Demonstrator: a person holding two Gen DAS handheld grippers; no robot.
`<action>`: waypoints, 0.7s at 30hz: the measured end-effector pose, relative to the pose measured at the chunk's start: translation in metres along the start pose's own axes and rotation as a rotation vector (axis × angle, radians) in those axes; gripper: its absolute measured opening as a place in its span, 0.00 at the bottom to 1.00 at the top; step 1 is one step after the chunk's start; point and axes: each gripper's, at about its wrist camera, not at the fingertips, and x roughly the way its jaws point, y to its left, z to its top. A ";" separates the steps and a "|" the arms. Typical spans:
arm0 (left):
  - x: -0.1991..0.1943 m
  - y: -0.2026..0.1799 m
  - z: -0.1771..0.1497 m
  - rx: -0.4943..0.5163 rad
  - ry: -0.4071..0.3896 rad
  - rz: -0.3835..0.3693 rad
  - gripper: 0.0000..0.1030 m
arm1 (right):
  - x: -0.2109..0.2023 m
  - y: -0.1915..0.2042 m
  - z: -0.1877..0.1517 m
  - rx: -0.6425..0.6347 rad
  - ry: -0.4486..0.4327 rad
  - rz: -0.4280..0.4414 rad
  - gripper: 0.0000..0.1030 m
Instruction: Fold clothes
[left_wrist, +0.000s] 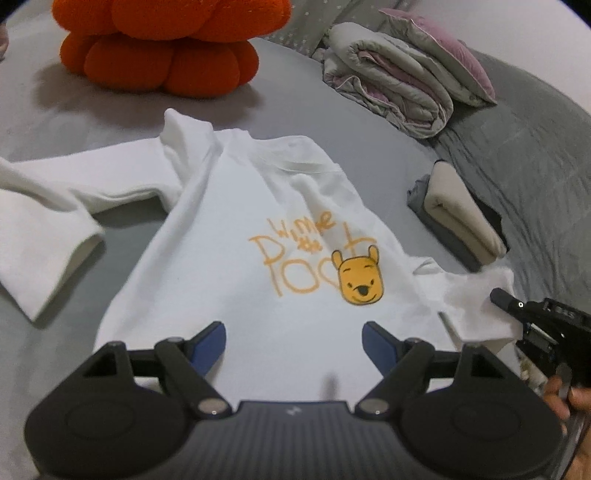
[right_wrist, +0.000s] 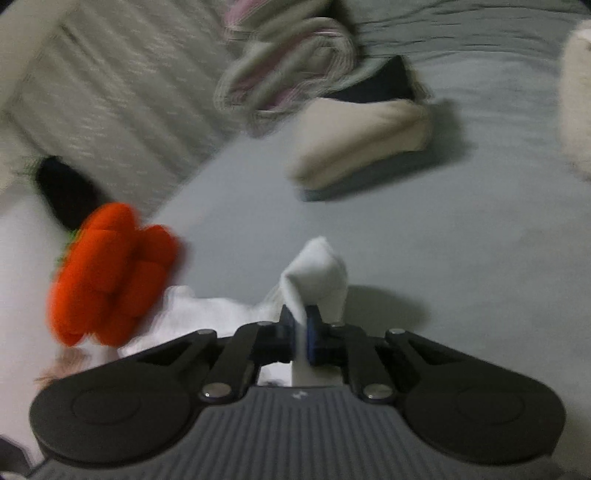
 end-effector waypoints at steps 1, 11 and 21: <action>0.001 0.000 0.001 -0.010 0.001 -0.009 0.78 | -0.001 0.006 -0.002 0.001 0.014 0.049 0.10; 0.000 0.003 0.006 -0.111 -0.007 -0.129 0.75 | 0.018 0.065 -0.049 -0.104 0.240 0.297 0.10; 0.003 0.000 0.005 -0.081 -0.005 -0.122 0.66 | 0.044 0.098 -0.103 -0.274 0.503 0.319 0.10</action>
